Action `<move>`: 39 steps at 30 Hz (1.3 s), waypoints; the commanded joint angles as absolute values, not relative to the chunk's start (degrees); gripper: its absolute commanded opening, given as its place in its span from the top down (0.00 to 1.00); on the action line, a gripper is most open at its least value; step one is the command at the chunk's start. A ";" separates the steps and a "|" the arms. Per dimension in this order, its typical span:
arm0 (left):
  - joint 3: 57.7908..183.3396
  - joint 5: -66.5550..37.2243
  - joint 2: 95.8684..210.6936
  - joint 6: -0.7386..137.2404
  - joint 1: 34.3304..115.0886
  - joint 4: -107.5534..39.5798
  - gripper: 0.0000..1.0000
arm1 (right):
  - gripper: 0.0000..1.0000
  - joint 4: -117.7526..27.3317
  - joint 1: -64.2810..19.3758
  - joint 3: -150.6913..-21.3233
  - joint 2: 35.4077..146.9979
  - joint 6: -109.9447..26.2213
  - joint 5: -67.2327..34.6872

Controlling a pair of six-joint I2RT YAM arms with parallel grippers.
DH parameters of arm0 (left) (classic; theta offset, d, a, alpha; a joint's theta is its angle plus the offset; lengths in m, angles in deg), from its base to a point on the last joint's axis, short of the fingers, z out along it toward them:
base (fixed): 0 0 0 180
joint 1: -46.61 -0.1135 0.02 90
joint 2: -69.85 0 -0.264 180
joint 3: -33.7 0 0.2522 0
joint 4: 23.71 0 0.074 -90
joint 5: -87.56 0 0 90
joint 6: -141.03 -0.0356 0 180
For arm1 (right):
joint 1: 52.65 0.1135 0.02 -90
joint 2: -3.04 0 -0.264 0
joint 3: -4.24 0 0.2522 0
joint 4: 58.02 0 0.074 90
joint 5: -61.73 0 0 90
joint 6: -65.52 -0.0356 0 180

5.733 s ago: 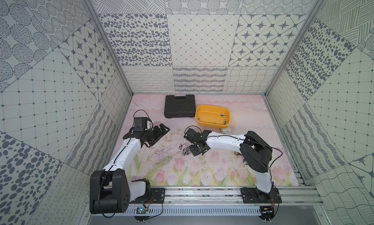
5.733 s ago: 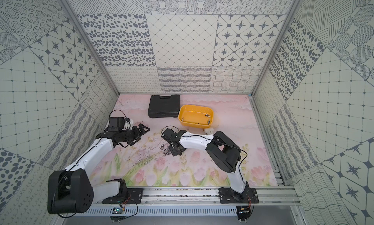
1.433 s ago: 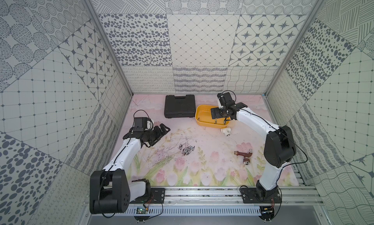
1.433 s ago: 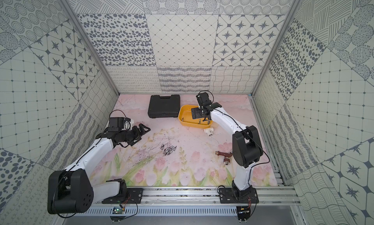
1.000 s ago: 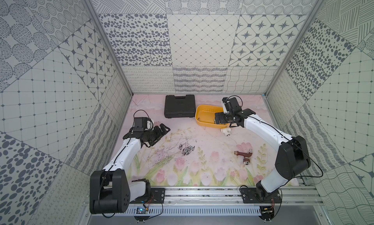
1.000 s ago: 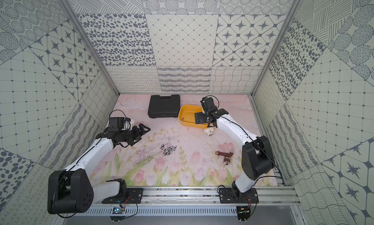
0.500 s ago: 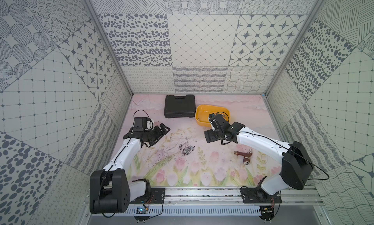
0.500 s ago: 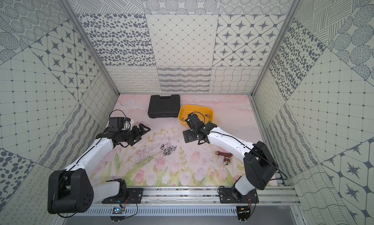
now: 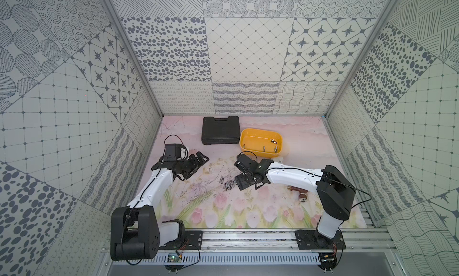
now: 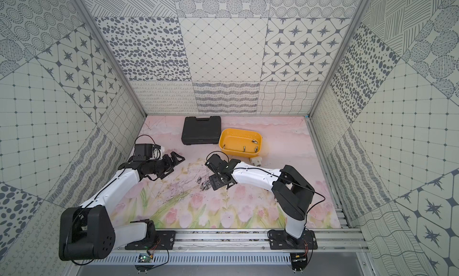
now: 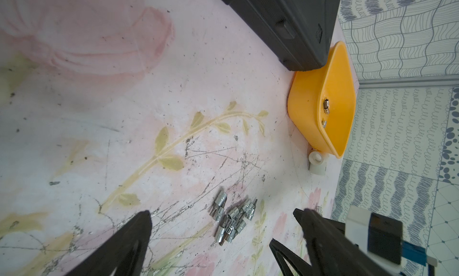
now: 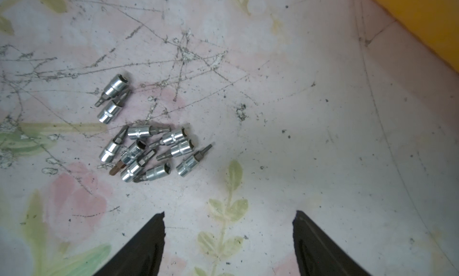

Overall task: Put the bit on the desktop into the storage box
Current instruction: Pick up the screwdriver bit from the center of the board.

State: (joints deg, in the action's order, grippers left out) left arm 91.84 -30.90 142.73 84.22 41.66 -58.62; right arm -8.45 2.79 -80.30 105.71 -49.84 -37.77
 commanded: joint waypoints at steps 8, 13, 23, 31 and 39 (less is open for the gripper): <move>91.75 -33.22 143.12 83.54 41.54 -57.39 0.01 | 0.30 -9.18 2.90 -84.88 110.46 -49.91 -37.65; 91.70 -33.16 143.24 83.54 41.51 -57.39 0.01 | 0.37 -9.19 2.96 -85.93 112.22 -49.71 -37.61; 91.73 -33.17 143.40 83.57 41.51 -57.27 0.01 | 0.44 -9.19 3.00 -87.82 114.72 -49.78 -36.49; 91.56 -33.14 143.46 83.57 41.49 -57.19 0.01 | 0.45 -9.12 3.18 -88.16 115.53 -49.65 -36.27; 91.47 -33.03 143.32 83.61 41.46 -57.29 0.01 | 0.47 -9.10 3.33 -88.53 116.58 -49.53 -36.28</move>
